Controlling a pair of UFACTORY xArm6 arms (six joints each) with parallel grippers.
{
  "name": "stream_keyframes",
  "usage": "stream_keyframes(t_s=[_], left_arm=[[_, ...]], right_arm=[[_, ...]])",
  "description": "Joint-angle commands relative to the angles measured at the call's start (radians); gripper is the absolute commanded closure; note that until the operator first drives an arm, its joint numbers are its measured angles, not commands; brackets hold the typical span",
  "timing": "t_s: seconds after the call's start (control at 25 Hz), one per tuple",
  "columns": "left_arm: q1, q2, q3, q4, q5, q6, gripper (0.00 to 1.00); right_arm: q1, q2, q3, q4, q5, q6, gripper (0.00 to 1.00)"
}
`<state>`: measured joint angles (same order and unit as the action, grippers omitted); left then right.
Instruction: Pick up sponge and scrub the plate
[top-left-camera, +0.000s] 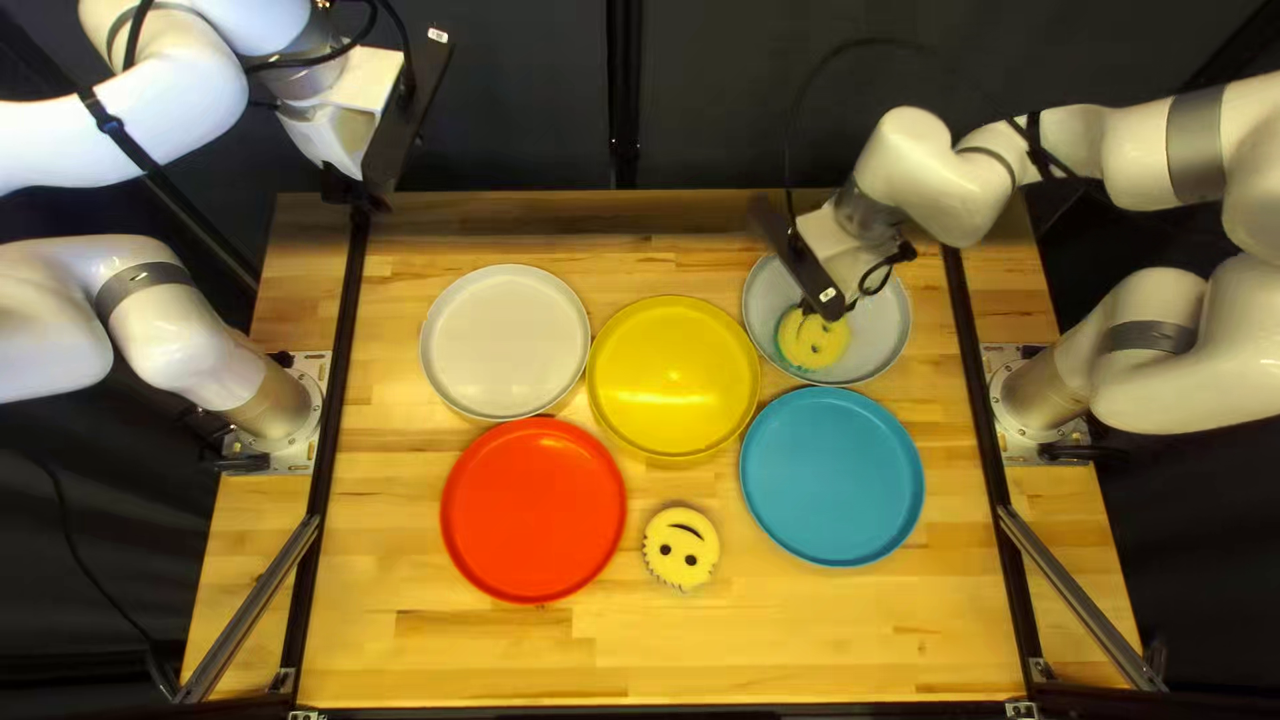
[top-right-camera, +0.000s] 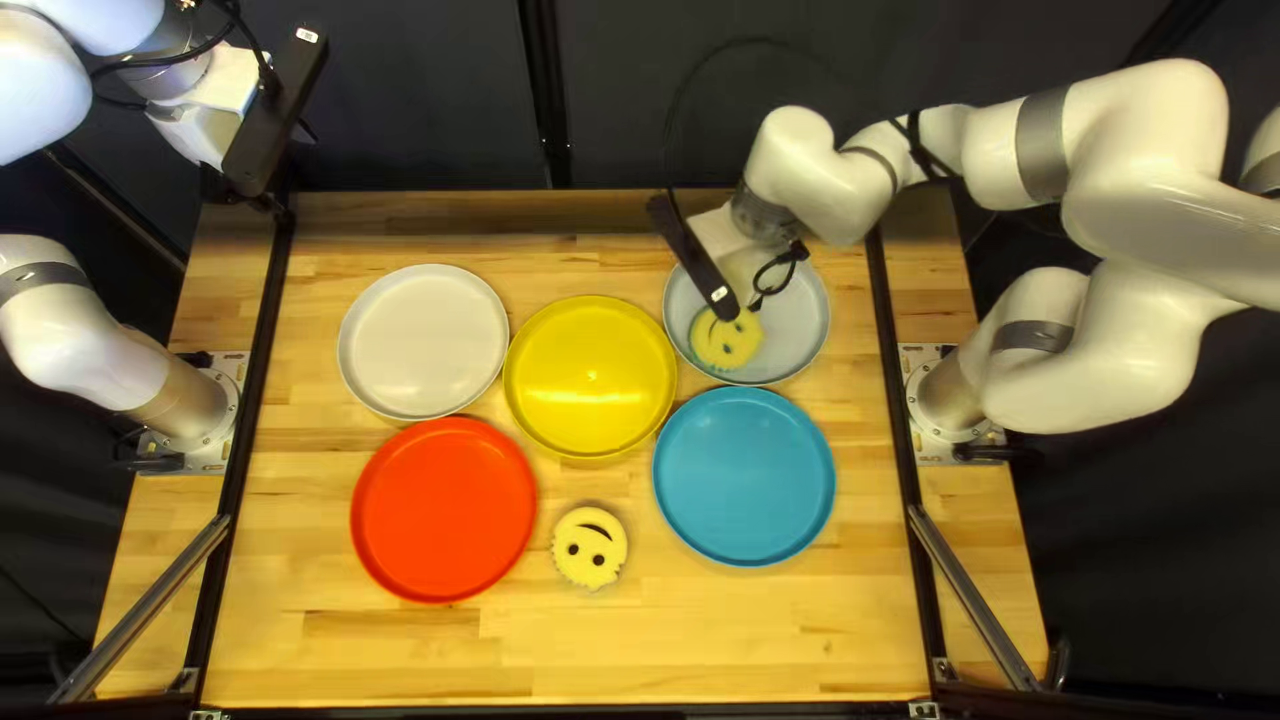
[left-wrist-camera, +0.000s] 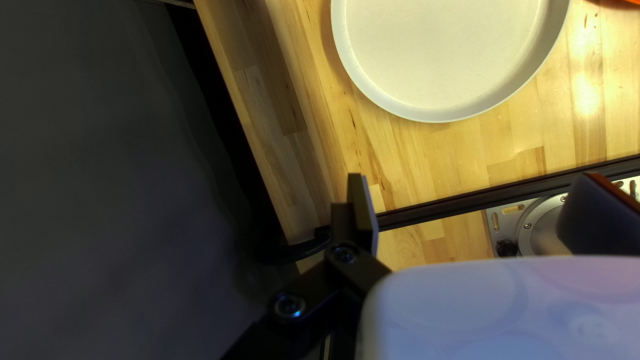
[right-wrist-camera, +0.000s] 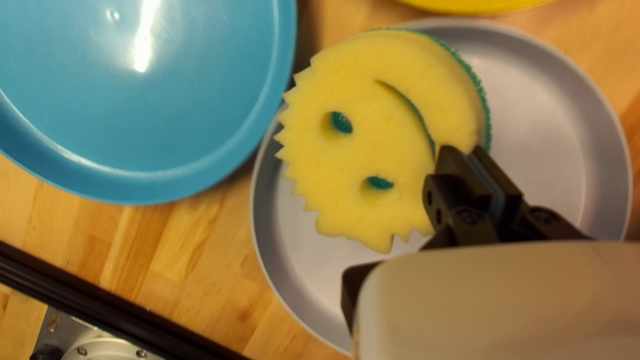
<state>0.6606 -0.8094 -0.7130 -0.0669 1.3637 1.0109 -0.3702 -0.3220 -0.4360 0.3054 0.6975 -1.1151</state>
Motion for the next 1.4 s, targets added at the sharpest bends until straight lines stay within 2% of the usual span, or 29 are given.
stream_keyframes(t_s=[0.04, 0.28, 0.48, 0.72, 0.96, 1.16, 1.28, 1.32, 1.4], left_arm=[[0.0, 0.0, 0.0, 0.0, 0.0, 0.0, 0.0], [0.0, 0.0, 0.0, 0.0, 0.0, 0.0, 0.0], [0.0, 0.0, 0.0, 0.0, 0.0, 0.0, 0.0], [0.0, 0.0, 0.0, 0.0, 0.0, 0.0, 0.0], [0.0, 0.0, 0.0, 0.0, 0.0, 0.0, 0.0], [0.0, 0.0, 0.0, 0.0, 0.0, 0.0, 0.0], [0.0, 0.0, 0.0, 0.0, 0.0, 0.0, 0.0], [0.0, 0.0, 0.0, 0.0, 0.0, 0.0, 0.0], [0.0, 0.0, 0.0, 0.0, 0.0, 0.0, 0.0]], right_arm=[[0.0, 0.0, 0.0, 0.0, 0.0, 0.0, 1.0], [0.007, -0.002, 0.006, -0.004, -0.006, 0.01, 1.0], [0.077, -0.005, 0.025, -0.008, -0.027, 0.066, 1.0], [0.238, -0.04, 0.062, -0.069, -0.049, 0.232, 1.0], [0.371, -0.033, 0.128, -0.094, -0.128, 0.353, 1.0], [0.415, -0.023, 0.179, -0.123, -0.187, 0.379, 1.0], [0.424, -0.073, 0.221, -0.133, -0.179, 0.36, 1.0], [0.427, -0.126, 0.246, -0.144, -0.154, 0.359, 1.0], [0.427, -0.126, 0.246, -0.144, -0.154, 0.359, 1.0]])
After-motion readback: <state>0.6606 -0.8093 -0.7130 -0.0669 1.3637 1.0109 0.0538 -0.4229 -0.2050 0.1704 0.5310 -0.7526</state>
